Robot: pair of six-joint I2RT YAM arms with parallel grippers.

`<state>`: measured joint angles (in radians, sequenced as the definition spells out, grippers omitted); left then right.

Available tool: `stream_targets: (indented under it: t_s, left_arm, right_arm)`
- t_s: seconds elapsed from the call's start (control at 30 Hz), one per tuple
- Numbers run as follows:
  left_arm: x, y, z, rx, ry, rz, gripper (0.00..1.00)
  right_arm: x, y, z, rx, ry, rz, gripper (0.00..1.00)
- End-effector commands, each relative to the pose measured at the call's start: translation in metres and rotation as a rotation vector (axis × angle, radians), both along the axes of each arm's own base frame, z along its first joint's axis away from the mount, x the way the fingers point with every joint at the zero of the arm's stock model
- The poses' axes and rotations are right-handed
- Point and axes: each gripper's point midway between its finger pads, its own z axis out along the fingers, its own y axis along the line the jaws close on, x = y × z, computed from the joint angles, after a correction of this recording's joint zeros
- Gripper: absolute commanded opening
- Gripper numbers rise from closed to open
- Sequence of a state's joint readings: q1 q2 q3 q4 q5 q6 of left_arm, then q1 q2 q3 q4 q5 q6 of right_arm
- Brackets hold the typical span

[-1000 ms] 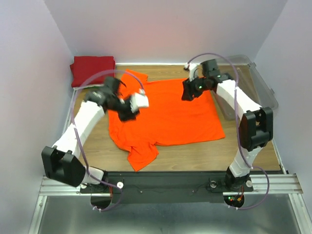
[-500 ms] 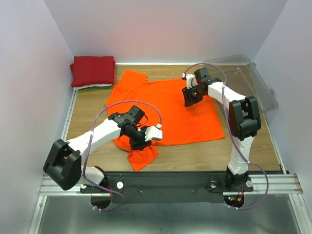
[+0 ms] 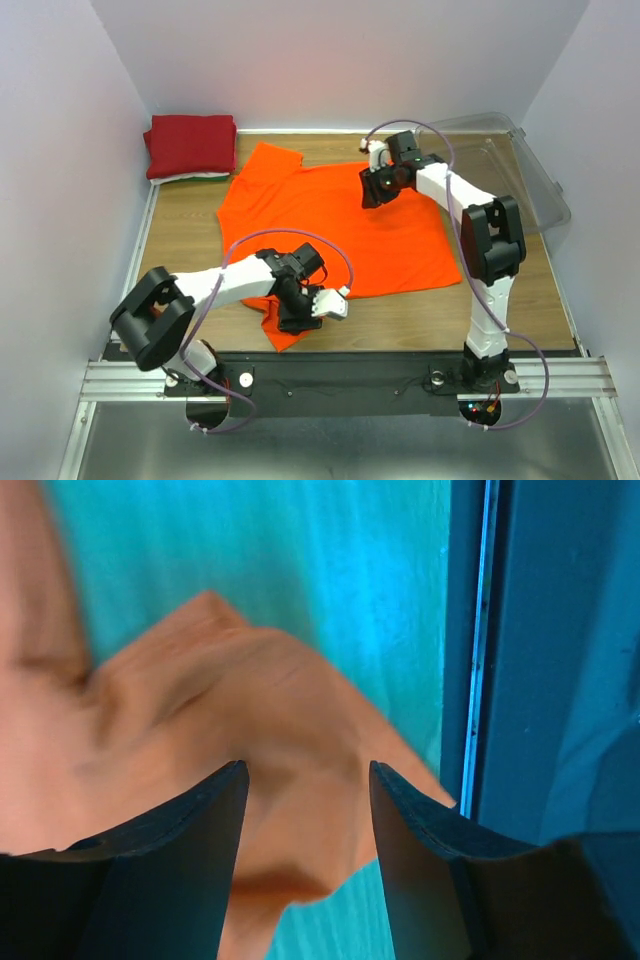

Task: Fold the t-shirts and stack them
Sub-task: Move the tshirt to the center of the board

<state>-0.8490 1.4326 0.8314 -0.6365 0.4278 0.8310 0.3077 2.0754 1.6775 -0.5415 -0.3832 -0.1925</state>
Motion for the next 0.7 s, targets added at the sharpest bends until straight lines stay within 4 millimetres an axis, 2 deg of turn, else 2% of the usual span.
stream_targets:
  t_s: [0.0, 0.07, 0.1, 0.13, 0.23, 0.33, 0.4, 0.47, 0.5, 0.53, 0.57, 0.6, 0.63, 0.67]
  left_arm:
    - [-0.011, 0.011, -0.024, 0.109, 0.009, 0.006, 0.63]
    - [-0.017, 0.009, -0.031, 0.125, 0.026, -0.011, 0.54]
    - [-0.020, 0.006, -0.031, 0.124, 0.037, -0.024, 0.47]
    - [-0.027, 0.002, -0.032, 0.125, 0.049, -0.053, 0.33]
    - [-0.040, -0.010, -0.028, 0.105, 0.085, -0.101, 0.12]
    - [-0.048, -0.022, -0.019, 0.086, 0.110, -0.141, 0.06]
    - [-0.054, -0.027, -0.014, 0.066, 0.139, -0.153, 0.06]
    - [-0.056, -0.031, -0.004, 0.046, 0.149, -0.161, 0.31]
    - [-0.059, -0.033, 0.003, 0.020, 0.159, -0.168, 0.38]
    - [-0.059, -0.034, 0.010, -0.006, 0.154, -0.167, 0.48]
    - [-0.056, -0.039, 0.031, -0.080, 0.116, -0.162, 0.50]
    - [-0.050, -0.040, 0.042, -0.114, 0.083, -0.143, 0.52]
    - [-0.038, -0.039, 0.053, -0.151, 0.054, -0.097, 0.54]
    - [-0.026, -0.038, 0.075, -0.206, 0.012, -0.057, 0.54]
  right_arm:
    - [-0.037, 0.047, 0.009, 0.096, 0.048, 0.138, 0.45]
    - [-0.050, 0.066, 0.003, 0.107, 0.066, 0.200, 0.45]
    - [-0.053, 0.072, 0.001, 0.114, 0.074, 0.216, 0.45]
    - [-0.056, 0.078, -0.001, 0.124, 0.088, 0.226, 0.45]
    - [-0.062, 0.100, -0.013, 0.135, 0.121, 0.260, 0.44]
    - [-0.063, 0.108, -0.039, 0.079, 0.141, 0.255, 0.43]
    - [-0.062, 0.108, -0.051, 0.041, 0.141, 0.251, 0.42]
    - [-0.062, 0.113, -0.053, 0.049, 0.144, 0.260, 0.42]
    - [-0.065, 0.118, -0.048, 0.070, 0.146, 0.277, 0.42]
    - [-0.065, 0.122, -0.042, 0.082, 0.137, 0.283, 0.43]
    - [-0.066, 0.127, -0.036, 0.096, 0.133, 0.289, 0.43]
    - [-0.068, 0.131, -0.029, 0.120, 0.134, 0.304, 0.43]
    - [-0.070, 0.135, -0.023, 0.135, 0.132, 0.312, 0.43]
    - [-0.073, 0.140, -0.013, 0.153, 0.124, 0.321, 0.43]
